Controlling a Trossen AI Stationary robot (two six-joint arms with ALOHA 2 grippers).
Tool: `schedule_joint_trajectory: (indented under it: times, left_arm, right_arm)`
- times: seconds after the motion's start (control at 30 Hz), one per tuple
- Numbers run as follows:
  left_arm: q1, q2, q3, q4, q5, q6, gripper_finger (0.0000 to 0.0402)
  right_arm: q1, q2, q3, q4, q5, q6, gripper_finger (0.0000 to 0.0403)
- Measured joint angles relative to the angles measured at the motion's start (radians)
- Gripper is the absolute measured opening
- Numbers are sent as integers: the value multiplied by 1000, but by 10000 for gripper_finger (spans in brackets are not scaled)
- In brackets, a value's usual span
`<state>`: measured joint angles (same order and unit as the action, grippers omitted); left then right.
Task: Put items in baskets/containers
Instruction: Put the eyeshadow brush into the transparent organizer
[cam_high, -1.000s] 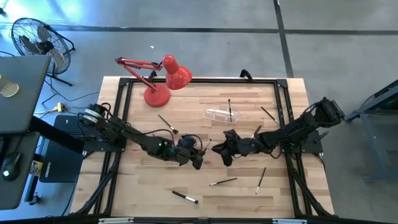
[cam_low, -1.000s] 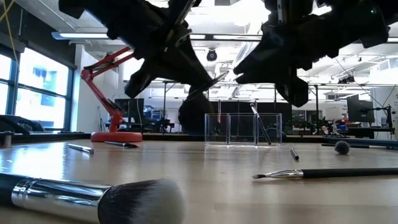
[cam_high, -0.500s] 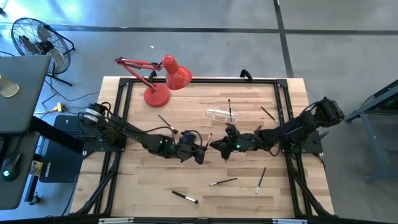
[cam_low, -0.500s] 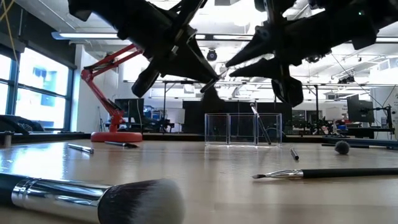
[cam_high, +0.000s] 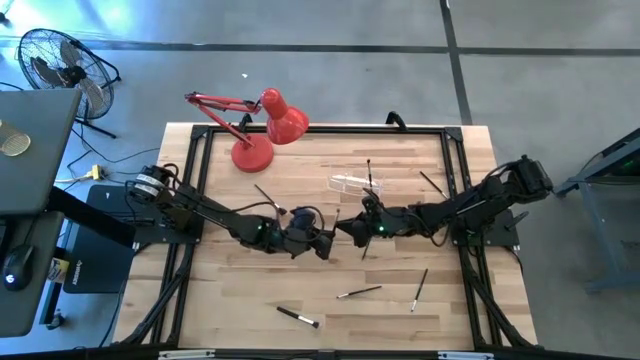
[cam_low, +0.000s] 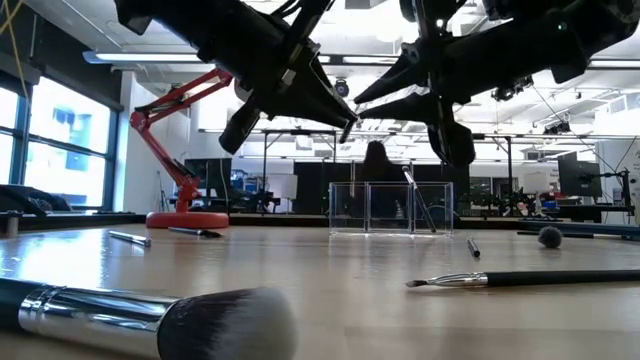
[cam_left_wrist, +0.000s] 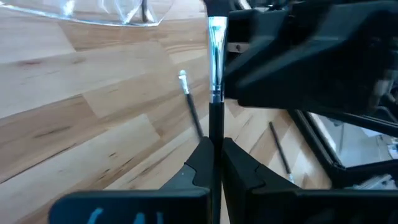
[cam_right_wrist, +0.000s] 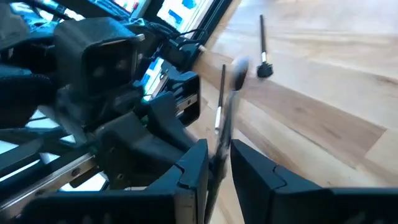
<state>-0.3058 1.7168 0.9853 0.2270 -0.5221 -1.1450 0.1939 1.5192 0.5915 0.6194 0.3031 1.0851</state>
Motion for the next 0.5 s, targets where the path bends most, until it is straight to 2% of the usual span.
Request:
schedule_joint_trajectory:
  times: [0.5]
  left_arm:
    - [-1, 0, 1, 3, -5, 12, 1]
  right_arm:
    - [-16, 0, 0, -18, -34, -53, 64]
